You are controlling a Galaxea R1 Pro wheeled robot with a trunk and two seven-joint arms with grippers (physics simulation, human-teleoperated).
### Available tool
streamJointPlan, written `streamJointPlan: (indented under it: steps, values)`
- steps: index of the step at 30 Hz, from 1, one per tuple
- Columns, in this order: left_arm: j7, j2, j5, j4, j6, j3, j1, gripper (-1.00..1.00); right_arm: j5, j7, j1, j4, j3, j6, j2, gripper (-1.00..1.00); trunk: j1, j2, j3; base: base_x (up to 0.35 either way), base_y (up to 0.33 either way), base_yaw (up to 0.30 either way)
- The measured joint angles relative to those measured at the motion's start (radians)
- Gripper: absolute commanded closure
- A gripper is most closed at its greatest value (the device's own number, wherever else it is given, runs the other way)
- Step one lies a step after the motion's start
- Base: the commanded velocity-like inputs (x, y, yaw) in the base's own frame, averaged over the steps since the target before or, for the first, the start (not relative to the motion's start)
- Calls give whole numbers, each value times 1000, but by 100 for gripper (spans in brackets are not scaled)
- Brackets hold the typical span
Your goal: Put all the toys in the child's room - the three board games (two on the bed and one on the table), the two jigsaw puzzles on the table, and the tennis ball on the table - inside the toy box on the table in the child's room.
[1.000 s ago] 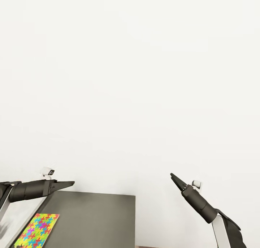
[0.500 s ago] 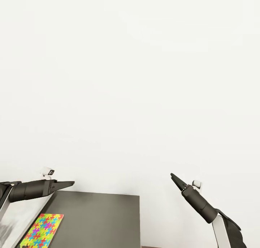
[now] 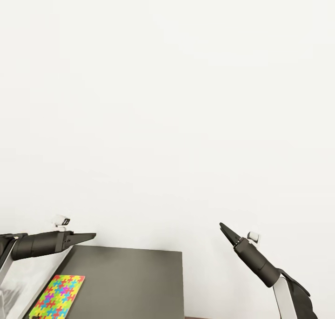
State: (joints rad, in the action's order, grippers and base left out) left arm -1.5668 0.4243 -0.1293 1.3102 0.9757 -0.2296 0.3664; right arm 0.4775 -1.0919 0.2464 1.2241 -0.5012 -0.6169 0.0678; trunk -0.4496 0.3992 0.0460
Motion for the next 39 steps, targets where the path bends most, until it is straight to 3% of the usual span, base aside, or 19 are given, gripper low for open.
streamJointPlan:
  steps: [39]
  values:
    - [0,-1,0,0,-1,1,0,-100,-6,-2,0,1,-1,9,4,-100,0,0,0,0,2,0]
